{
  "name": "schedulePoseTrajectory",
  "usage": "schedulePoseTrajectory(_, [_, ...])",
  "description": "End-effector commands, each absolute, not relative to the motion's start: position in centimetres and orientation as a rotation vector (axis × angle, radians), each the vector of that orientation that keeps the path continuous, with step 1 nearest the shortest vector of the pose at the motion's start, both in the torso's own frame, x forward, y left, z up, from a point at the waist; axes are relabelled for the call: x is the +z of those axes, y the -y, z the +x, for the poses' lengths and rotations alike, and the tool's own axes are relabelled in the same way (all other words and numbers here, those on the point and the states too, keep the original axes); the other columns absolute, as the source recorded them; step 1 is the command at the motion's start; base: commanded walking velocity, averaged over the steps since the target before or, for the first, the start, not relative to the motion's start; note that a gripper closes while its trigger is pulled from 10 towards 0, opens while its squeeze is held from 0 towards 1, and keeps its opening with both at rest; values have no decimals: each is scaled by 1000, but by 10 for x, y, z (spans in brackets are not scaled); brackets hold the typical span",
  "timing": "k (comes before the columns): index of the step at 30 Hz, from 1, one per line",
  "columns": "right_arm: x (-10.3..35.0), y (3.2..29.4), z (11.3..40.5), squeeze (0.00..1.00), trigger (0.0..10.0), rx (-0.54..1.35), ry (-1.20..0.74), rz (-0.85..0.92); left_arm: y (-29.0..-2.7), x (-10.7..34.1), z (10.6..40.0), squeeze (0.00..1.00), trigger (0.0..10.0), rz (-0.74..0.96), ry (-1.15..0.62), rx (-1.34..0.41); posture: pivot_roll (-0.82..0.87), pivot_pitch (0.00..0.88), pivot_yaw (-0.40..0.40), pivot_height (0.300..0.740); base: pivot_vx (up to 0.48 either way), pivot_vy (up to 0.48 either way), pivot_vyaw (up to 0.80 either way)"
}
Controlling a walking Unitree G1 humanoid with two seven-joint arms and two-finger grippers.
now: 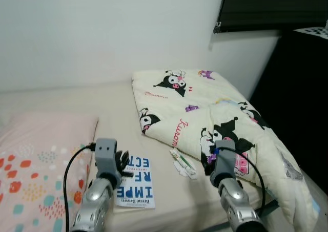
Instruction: Clean up the room
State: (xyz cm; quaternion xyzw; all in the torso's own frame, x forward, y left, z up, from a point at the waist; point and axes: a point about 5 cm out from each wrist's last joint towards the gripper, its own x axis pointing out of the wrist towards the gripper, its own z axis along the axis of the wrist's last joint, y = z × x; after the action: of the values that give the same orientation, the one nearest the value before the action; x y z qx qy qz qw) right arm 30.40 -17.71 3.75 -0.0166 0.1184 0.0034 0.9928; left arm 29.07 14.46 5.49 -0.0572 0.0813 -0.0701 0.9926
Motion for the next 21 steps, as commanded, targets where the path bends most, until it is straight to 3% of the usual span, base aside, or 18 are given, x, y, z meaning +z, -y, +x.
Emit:
schedulePoseTrajectory(1, [36, 175, 303, 0, 10000, 14, -246, -35, -146, 53, 289, 0, 10000, -94, -178, -154, 1, 7, -49, 620, 0, 0, 0])
schedulePoseTrajectory(21, [36, 170, 303, 0, 10000, 37, -240, -24, -145, 52, 285, 0, 10000, -79, -196, -179, 14, 11, -49, 620, 0, 0, 0])
